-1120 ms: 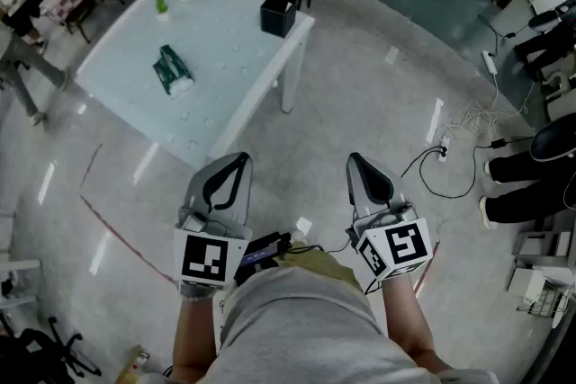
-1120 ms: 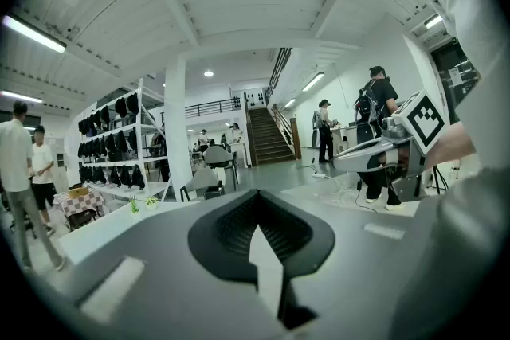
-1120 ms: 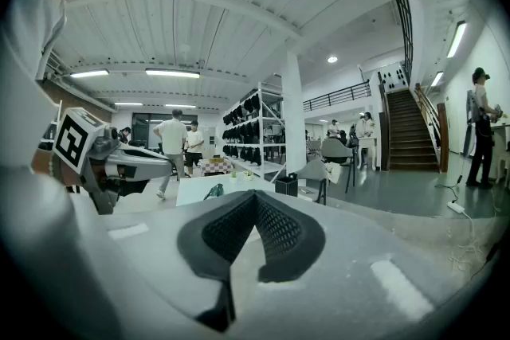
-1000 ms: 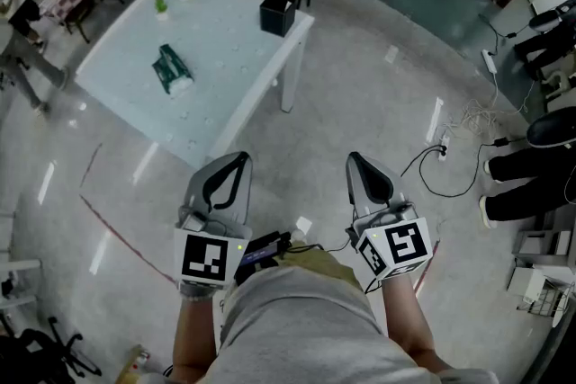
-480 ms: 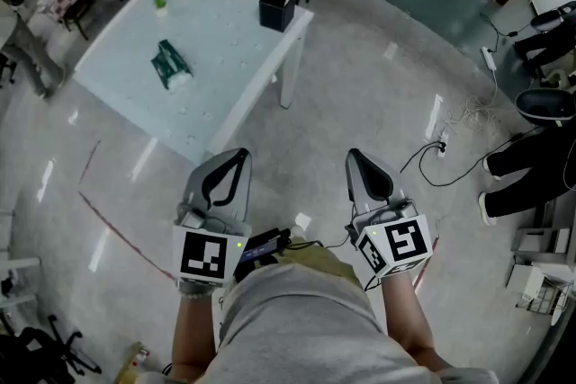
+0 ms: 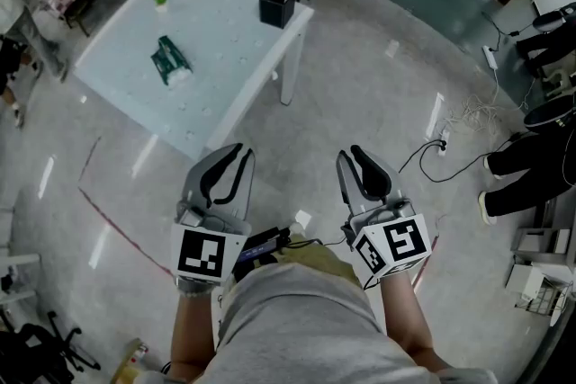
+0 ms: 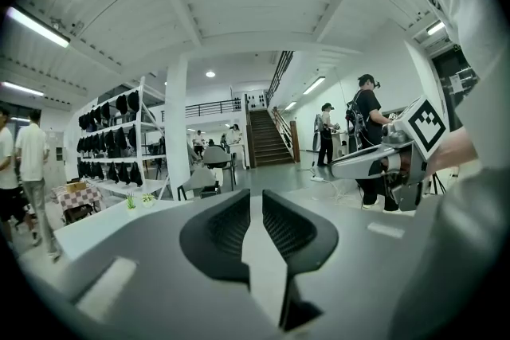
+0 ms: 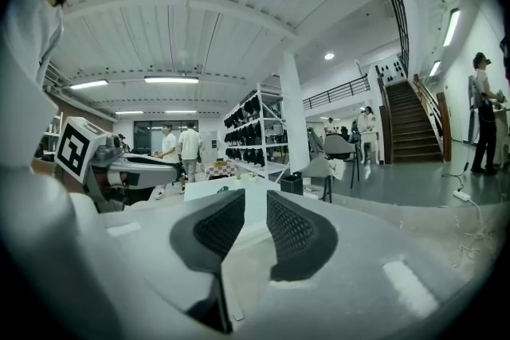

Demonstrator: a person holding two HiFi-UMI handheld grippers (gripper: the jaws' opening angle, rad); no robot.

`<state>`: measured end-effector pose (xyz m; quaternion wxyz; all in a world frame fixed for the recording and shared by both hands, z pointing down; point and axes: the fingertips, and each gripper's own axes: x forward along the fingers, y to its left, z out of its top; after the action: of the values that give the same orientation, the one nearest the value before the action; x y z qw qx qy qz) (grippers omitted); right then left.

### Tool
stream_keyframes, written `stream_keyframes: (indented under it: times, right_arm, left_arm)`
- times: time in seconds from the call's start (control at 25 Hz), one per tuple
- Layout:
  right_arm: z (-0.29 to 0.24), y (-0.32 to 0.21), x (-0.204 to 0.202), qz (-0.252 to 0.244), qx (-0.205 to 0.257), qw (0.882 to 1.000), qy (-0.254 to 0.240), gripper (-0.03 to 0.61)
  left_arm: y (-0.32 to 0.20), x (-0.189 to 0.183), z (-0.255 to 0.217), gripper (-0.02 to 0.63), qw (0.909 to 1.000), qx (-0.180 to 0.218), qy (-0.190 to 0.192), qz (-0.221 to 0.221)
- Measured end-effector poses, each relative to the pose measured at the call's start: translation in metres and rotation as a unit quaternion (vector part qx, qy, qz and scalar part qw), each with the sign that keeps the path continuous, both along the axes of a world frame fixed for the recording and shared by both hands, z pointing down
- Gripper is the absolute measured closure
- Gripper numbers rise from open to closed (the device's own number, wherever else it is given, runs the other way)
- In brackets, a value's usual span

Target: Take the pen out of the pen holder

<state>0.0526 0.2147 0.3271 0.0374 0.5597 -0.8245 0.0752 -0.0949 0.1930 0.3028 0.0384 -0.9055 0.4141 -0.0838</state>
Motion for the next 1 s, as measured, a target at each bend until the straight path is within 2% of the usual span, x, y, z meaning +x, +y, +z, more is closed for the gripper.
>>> stream_keyframes:
  times: [0.16,1.0]
  right_arm:
    - [0.001,0.000,0.003,-0.004,-0.003,1.000,0.000,0.480]
    - [0.001,0.003,0.053,-0.028,0.012,1.000,0.000,0.480]
  left_arm:
    - [0.001,0.004,0.001,0.547,1.0000,-0.001,0.000,-0.001]
    - [0.007,0.051,-0.007,0.539,0.9994,0.018,-0.006,-0.029]
